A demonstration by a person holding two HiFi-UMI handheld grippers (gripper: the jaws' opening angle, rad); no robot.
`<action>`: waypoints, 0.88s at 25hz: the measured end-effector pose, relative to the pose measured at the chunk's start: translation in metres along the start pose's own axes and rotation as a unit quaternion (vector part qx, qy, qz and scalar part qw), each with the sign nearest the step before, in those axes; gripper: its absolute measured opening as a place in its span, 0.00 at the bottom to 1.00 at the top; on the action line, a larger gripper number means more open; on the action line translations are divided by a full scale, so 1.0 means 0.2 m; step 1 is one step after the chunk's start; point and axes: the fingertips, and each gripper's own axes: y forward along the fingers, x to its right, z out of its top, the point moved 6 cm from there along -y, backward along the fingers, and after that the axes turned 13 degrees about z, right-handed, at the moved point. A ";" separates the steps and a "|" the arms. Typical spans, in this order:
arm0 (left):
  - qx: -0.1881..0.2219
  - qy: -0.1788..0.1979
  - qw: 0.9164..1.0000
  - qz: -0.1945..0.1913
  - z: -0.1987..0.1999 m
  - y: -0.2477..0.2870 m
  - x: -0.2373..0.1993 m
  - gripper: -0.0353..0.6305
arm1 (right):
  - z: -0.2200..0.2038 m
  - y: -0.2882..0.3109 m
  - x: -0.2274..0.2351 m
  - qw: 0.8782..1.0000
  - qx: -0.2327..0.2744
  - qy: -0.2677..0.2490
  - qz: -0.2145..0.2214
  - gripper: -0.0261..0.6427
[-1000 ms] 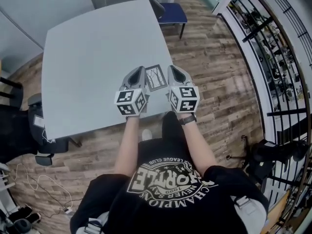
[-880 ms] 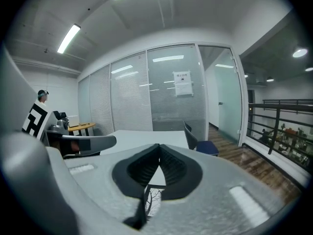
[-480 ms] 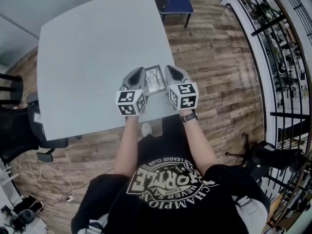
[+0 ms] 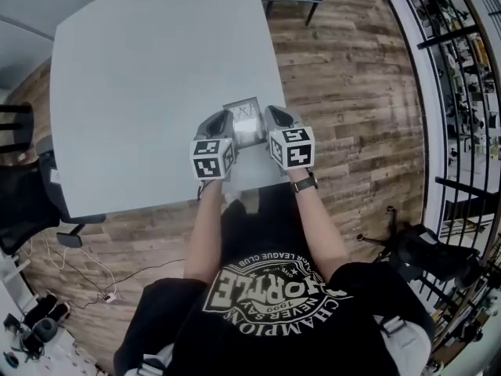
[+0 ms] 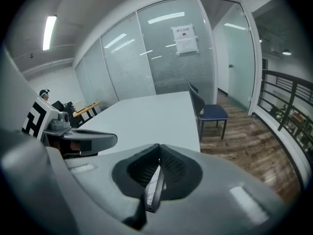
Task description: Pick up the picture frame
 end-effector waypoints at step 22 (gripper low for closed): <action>-0.120 -0.042 0.991 0.044 -0.38 0.27 -0.03 0.27 | -0.36 0.31 0.16 0.990 -0.130 0.015 0.056 0.28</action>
